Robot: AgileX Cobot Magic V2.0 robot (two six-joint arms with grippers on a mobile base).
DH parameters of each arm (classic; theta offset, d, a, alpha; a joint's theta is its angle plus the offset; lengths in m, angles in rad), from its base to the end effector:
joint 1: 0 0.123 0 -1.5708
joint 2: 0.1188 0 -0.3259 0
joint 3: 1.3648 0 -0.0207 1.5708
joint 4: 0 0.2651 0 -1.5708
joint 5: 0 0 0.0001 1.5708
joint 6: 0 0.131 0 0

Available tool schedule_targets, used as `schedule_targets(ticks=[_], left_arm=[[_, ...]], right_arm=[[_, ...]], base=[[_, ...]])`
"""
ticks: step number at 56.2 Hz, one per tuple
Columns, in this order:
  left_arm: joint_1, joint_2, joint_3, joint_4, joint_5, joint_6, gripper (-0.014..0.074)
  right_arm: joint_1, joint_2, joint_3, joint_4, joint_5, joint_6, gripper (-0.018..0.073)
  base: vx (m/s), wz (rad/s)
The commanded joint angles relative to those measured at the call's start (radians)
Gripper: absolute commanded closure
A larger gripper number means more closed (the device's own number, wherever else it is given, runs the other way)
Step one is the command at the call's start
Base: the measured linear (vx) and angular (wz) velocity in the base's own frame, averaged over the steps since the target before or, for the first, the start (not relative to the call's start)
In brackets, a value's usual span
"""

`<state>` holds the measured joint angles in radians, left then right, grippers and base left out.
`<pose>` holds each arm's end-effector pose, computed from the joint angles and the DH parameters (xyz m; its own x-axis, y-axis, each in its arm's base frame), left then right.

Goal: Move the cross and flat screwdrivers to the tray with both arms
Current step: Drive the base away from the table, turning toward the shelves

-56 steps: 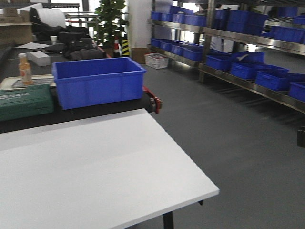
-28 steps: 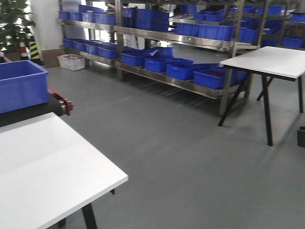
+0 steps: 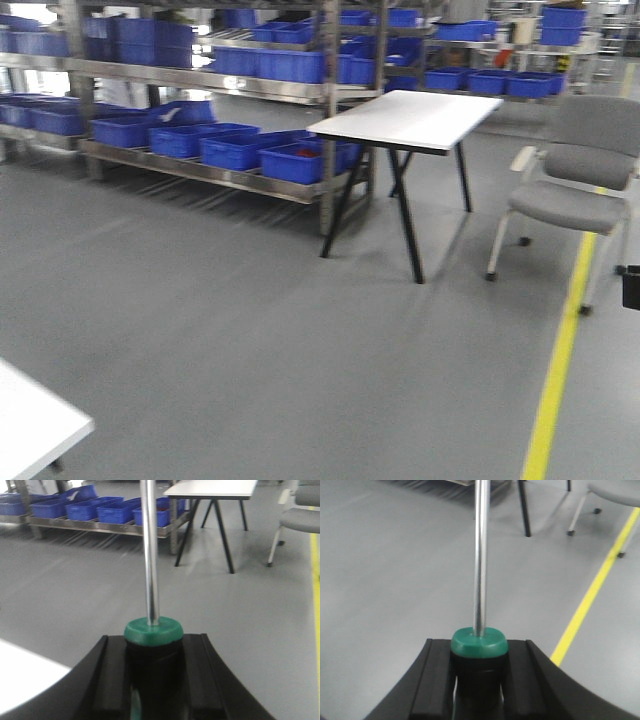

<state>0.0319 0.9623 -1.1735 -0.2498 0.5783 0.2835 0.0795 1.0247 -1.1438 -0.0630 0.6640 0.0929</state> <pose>0.2197 -0.0107 0.4742 -0.2544 0.0642 -0.9650 0.1176 0.9924 0.0350 0.2373 0.0138 0.4363 -0.4412 0.0082 -0.8974 -0.0256 0.9994 0.0217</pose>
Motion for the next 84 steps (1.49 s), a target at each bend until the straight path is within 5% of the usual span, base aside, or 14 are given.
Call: schedule_targets(ticks=[1, 39, 84], left_arm=[[-0.005, -0.012, -0.030, -0.019, -0.088, -0.009, 0.0594], [-0.005, -0.012, -0.030, -0.019, -0.088, -0.009, 0.0594], [-0.005, -0.010, -0.030, -0.019, -0.088, -0.009, 0.0594]], right_arm=[[-0.001, -0.015, -0.036, -0.010, -0.093, -0.006, 0.0569], [-0.001, -0.015, -0.036, -0.010, -0.063, -0.006, 0.0567], [-0.001, -0.015, -0.036, -0.010, -0.064, -0.006, 0.0567]], base=[[0.17, -0.54], [0.26, -0.46], [0.46, -0.04]])
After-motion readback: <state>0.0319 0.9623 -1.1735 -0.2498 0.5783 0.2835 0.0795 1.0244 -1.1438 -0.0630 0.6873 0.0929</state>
